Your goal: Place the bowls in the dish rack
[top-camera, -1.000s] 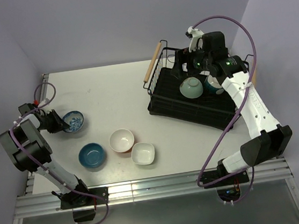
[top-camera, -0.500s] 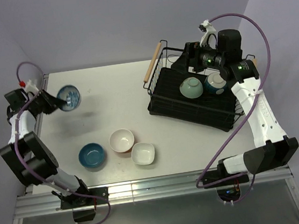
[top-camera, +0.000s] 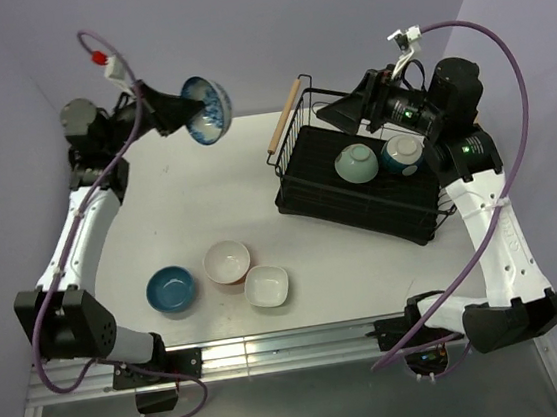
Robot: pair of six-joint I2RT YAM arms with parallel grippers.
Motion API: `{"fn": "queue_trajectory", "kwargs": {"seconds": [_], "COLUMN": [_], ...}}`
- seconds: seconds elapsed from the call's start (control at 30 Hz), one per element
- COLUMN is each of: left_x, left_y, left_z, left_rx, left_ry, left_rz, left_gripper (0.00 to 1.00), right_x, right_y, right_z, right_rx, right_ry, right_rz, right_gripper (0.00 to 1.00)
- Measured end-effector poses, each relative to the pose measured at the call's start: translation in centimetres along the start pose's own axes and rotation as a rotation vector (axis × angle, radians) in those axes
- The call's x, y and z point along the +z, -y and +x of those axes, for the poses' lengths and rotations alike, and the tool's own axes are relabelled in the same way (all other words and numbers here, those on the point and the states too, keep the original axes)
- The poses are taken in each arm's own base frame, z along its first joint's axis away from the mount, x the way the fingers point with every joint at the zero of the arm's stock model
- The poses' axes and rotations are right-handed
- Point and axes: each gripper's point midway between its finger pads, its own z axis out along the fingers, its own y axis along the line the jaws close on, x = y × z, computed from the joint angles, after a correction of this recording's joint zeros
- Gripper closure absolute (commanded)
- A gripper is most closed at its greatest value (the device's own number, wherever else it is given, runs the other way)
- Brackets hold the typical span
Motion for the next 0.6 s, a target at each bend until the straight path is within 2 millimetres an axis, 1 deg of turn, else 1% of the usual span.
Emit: {"fn": "queue_trajectory", "kwargs": {"seconds": [0.03, 0.07, 0.13, 0.23, 0.3, 0.43, 0.6], "left_x": [1.6, 2.6, 5.0, 7.5, 8.8, 10.4, 11.4], "left_y": [0.9, 1.4, 2.4, 3.5, 4.2, 5.7, 7.9], "left_z": [0.7, 1.4, 3.4, 6.1, 7.7, 9.0, 8.9], "left_rx": [-0.021, -0.042, -0.092, -0.159, -0.192, -0.216, -0.201], "left_ry": [-0.013, -0.025, -0.055, -0.098, -0.124, -0.147, -0.143], "left_rz": [0.050, 0.082, 0.150, 0.220, 0.255, 0.303, 0.351], "left_gripper": [1.00, 1.00, 1.00, 1.00, 1.00, 1.00, 1.00], "right_x": [-0.1, -0.3, -0.4, -0.5, -0.5, 0.0, 0.8], "right_y": [-0.4, -0.8, -1.3, -1.8, -1.9, -1.6, -2.1], "right_z": [-0.1, -0.1, -0.1, -0.3, -0.2, 0.7, 2.4], "right_rx": [0.002, 0.011, 0.023, 0.048, 0.070, 0.119, 0.165], "right_ry": [0.006, 0.009, 0.015, 0.022, 0.024, 0.015, -0.027], "right_rz": [-0.014, -0.025, -0.043, -0.061, -0.066, -0.063, -0.082], "right_gripper": [0.06, 0.05, 0.04, 0.03, 0.03, 0.02, 0.01]}}
